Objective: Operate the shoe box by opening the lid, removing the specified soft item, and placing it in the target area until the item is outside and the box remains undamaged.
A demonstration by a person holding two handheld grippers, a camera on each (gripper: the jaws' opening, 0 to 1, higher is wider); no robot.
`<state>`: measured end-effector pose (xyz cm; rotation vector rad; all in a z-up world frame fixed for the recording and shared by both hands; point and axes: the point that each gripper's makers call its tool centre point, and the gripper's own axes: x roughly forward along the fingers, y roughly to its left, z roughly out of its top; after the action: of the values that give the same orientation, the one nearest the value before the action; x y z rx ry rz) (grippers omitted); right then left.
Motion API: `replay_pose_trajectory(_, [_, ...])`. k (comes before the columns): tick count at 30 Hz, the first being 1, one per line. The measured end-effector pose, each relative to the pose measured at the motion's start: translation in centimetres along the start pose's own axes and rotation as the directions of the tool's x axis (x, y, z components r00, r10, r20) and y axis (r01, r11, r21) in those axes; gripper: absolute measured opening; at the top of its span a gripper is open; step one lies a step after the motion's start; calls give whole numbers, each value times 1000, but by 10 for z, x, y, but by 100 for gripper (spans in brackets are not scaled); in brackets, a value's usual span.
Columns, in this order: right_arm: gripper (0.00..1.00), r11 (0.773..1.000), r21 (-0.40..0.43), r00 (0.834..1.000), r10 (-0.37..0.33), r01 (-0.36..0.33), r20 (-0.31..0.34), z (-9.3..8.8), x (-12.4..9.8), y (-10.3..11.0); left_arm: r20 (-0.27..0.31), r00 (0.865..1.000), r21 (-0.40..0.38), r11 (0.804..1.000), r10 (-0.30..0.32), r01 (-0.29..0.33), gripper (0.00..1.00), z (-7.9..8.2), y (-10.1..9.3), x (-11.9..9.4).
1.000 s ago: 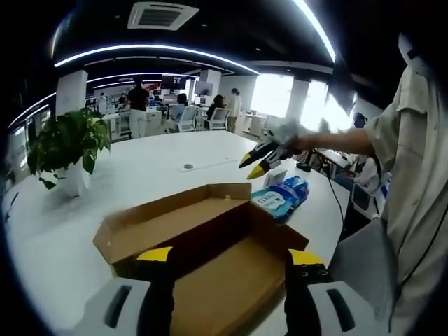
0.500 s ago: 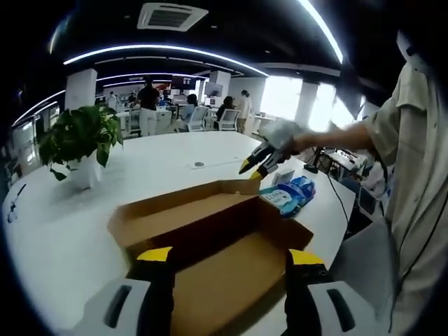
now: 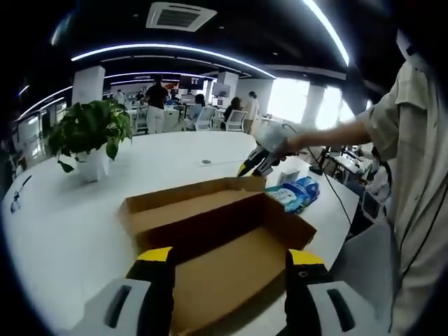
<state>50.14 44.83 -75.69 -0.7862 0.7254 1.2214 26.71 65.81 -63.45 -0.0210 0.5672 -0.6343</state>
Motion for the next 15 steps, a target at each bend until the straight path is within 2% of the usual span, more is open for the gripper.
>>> replay_pose_trajectory(15, [20,999,25,997,50,-49,-65,-8,23,-3,-5,1000,-32,999,25,-25,64,-12,8,-5])
